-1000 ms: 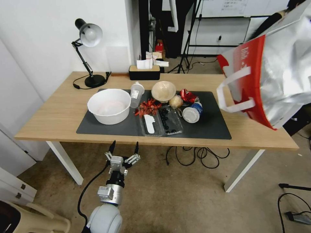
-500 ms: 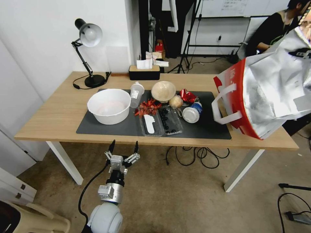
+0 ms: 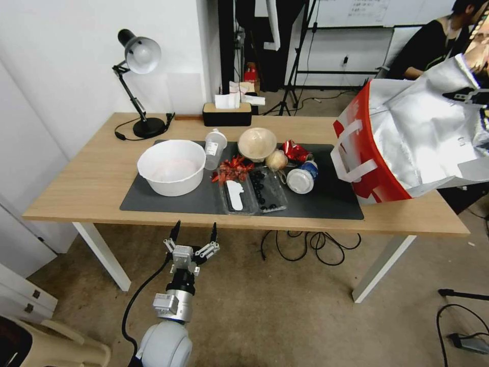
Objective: Pick up the food delivery bag from the floor and place it on the table.
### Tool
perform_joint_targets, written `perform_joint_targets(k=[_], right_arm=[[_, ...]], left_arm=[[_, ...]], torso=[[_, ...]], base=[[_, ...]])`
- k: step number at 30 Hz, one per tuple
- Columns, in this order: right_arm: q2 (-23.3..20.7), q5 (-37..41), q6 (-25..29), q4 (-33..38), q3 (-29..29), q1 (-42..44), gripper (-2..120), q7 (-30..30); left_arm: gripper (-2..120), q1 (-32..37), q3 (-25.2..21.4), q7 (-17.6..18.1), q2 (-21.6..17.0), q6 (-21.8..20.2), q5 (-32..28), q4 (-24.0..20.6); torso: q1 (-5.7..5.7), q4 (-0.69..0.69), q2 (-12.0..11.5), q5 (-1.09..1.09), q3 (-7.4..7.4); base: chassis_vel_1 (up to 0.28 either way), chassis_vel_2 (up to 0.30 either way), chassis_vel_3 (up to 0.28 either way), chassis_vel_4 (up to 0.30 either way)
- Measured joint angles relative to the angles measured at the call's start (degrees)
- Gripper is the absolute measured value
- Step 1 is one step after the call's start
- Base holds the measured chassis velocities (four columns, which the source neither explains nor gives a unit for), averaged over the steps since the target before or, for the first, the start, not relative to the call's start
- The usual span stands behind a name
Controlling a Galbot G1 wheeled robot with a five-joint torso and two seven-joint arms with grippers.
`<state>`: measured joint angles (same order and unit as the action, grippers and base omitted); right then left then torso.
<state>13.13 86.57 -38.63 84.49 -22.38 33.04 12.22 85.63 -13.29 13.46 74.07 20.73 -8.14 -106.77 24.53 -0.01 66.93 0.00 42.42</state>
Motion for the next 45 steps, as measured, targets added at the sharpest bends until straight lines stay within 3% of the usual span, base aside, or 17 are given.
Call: perform_joint_targets(k=[8, 19, 27, 31, 35, 45], right_arm=[[-0.61, -0.91, 1.33, -1.61, 0.42, -0.34, 0, 0.46], [1.4, -4.31, 2.58, -4.03, 3.4, -3.49, 43, 0.73], [2.73, -6.74, 4.07, -4.85, 4.66, -5.37, 68, 1.98], [3.28, -8.18, 4.87, -5.63, 5.47, -7.2, 88, 3.25], [3.29, -8.33, 5.28, -5.5, 5.45, -7.46, 99, 4.1], [1.81, -6.23, 10.9, -0.8, 1.28, -7.19, 100, 7.71]], left_arm=[[100, 0.07, 1.15, -0.07, 0.47, 0.41, 0.76, 0.09], [100, 0.29, 1.92, -0.19, 0.58, 1.0, 1.16, 0.57], [100, 0.26, 2.06, -0.23, 0.61, 1.09, 1.17, 0.83], [100, 0.19, 2.27, -0.26, 0.65, 1.29, 1.25, 1.03], [100, 0.09, 2.31, -0.26, 0.68, 1.32, 1.29, 1.05], [100, -0.13, 1.75, 0.52, 0.55, 0.83, 1.06, 0.89]], torso=[[0.0, 0.0, 0.0, 0.0, 0.0], [0.0, 0.0, -0.01, 0.0, 0.0], [0.0, 0.0, -0.01, 0.0, 0.0], [0.0, 0.01, 0.0, 0.0, 0.0], [0.0, 0.0, -0.01, 0.0, 0.0], [0.0, 0.0, -0.01, 0.0, 0.0]], base=[[0.0, 0.0, 0.0, 0.0], [0.0, 0.0, 0.0, 0.0], [0.0, 0.0, 0.0, 0.0], [0.0, 0.0, 0.0, 0.0], [0.0, 0.0, 0.0, 0.0], [0.0, 0.0, 0.0, 0.0]])
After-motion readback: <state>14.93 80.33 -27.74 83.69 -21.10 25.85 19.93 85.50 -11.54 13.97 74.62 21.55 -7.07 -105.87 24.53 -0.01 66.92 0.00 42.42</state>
